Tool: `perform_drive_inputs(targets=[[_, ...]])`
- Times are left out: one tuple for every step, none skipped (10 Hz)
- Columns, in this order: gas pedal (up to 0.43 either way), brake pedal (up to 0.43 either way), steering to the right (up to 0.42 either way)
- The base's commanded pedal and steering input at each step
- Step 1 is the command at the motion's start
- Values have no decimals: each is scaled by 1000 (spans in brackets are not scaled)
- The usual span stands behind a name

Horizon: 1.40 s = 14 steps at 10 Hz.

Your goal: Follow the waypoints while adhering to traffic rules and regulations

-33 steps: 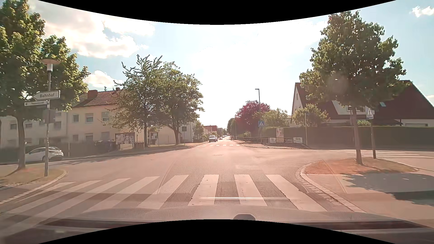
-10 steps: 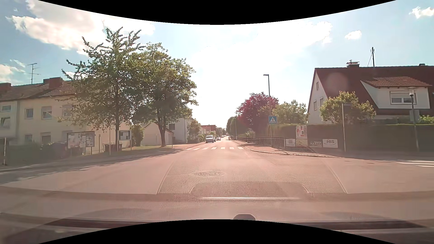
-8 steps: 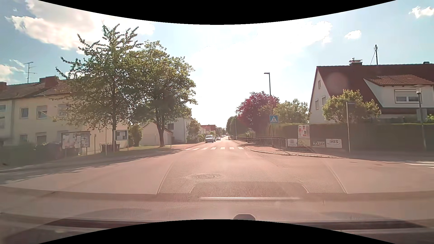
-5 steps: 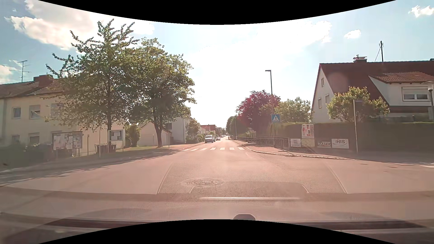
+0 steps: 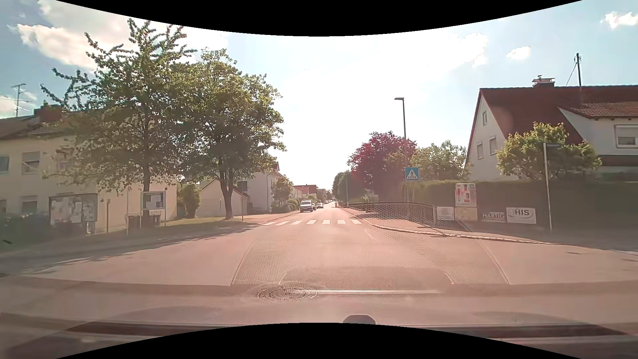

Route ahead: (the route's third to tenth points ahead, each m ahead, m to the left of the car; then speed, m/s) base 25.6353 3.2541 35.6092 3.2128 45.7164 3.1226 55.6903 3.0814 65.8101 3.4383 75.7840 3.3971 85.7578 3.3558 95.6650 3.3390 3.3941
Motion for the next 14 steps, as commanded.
perform_drive_inputs(targets=[[248, 0, -2], [240, 0, -1], [240, 0, -1], [240, 0, 0], [240, 0, 0], [189, 0, 0], [177, 0, 0], [177, 0, 0], [177, 0, 1], [177, 0, 0], [177, 0, 1], [177, 0, 1], [177, 0, 1], [177, 0, 1]])
